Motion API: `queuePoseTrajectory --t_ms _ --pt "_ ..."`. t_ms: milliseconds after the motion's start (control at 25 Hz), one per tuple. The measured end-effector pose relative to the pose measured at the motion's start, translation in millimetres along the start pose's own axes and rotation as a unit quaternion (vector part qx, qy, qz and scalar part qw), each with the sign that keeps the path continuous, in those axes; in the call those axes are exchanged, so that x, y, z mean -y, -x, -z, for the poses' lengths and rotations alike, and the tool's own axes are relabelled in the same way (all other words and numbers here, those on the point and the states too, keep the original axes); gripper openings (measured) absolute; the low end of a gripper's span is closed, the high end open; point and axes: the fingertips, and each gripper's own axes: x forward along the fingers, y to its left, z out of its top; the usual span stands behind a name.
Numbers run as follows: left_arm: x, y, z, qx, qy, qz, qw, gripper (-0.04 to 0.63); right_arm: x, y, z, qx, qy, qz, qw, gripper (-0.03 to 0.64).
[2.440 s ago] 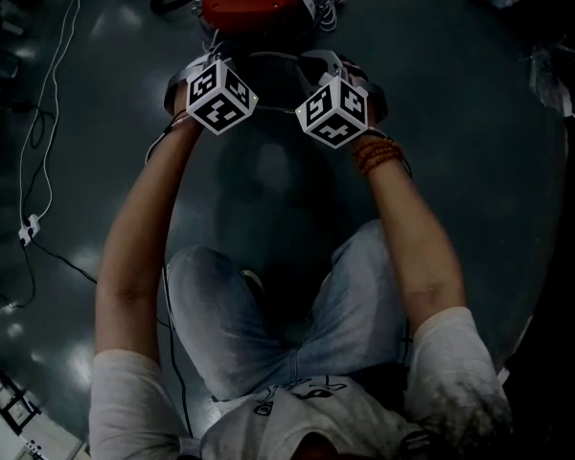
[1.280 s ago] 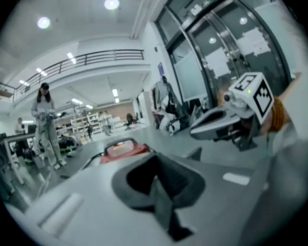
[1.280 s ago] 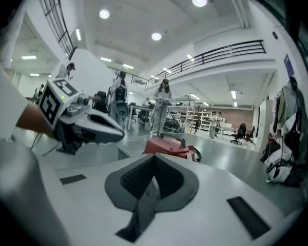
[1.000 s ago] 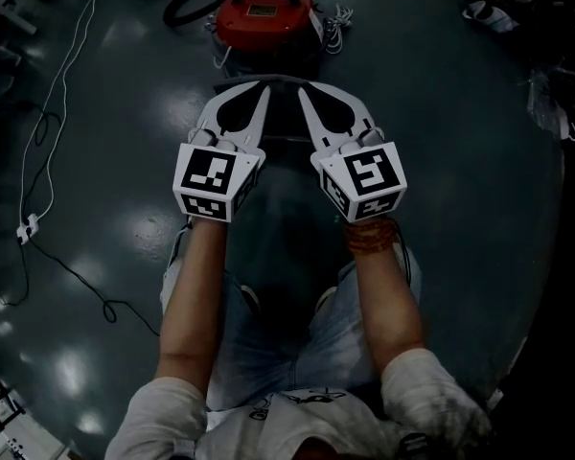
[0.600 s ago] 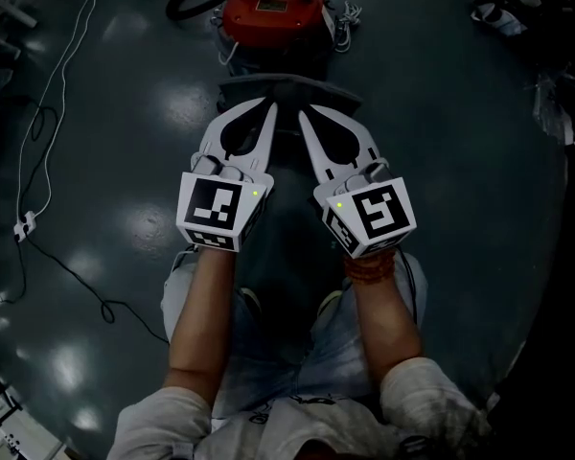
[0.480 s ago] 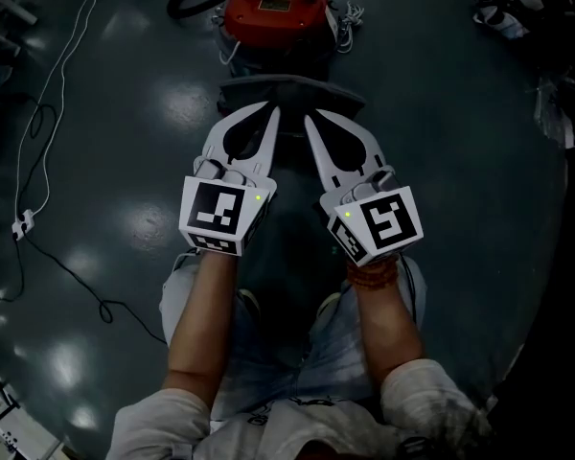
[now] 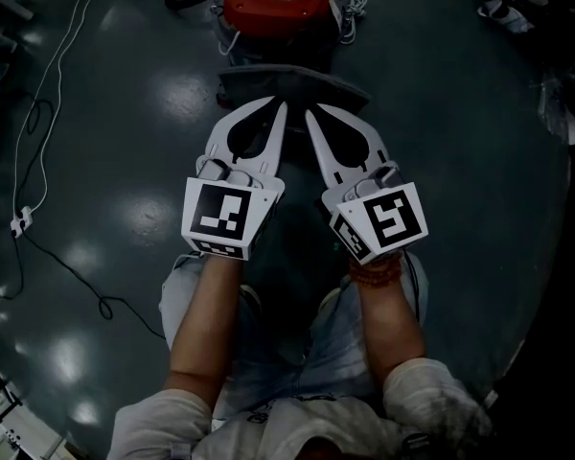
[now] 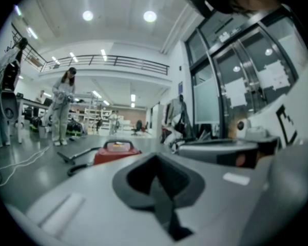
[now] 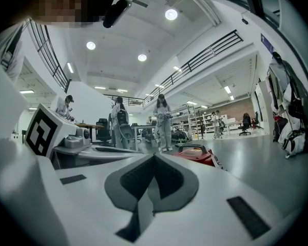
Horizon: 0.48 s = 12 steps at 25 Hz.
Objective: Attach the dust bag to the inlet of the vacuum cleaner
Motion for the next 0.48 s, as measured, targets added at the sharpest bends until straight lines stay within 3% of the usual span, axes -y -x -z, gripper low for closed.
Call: queuePoseTrajectory --t_ms 480 --pt "-1.5 0.7 0.1 0.0 0.002 -0.004 1.0 0.003 1.2 1.0 -4.1 0.006 0.006 0.0 1.0 0.009"
